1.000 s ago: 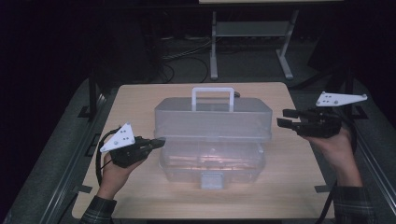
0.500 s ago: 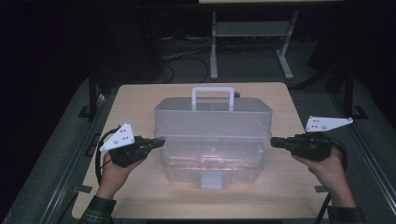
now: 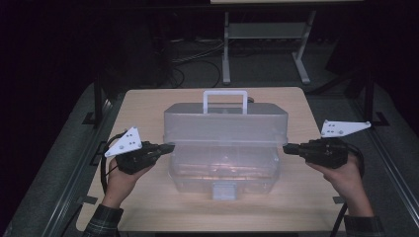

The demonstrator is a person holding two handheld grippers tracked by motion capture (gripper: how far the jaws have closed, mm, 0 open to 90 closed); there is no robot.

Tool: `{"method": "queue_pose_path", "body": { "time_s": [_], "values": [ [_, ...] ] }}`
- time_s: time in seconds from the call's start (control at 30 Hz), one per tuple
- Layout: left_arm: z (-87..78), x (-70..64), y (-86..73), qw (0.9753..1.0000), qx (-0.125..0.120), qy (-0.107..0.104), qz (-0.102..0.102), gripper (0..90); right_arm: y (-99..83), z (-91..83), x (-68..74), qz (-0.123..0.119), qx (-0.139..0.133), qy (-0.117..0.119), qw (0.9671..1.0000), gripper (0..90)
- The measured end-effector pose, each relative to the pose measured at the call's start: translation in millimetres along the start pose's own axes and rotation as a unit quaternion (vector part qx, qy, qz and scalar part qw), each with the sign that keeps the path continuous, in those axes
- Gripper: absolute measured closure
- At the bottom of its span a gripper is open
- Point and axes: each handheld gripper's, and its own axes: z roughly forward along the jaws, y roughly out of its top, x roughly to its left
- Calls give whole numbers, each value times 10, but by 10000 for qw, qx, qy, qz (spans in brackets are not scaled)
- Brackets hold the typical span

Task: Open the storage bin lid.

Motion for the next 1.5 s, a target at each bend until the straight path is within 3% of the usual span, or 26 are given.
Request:
{"method": "queue_pose_path", "body": {
  "time_s": [0.5, 0.63, 0.97, 1.5],
  "values": [
    [4, 31, 40, 10000, -40, 32, -9, 898, 36, -12, -25, -18, -43, -2, 10000, 896],
    [5, 46, 43, 10000, -30, 53, -14, 898, 22, -43, -19, -29, -44, -88, 9999, 822],
    [15, 74, 60, 9999, -46, 90, -31, 898, 19, -94, -7, -19, -121, -537, 9985, 584],
    [18, 111, 126, 9999, -116, 67, 11, 898, 110, 38, -14, -59, -236, -1070, 9940, 506]
  ]
}}
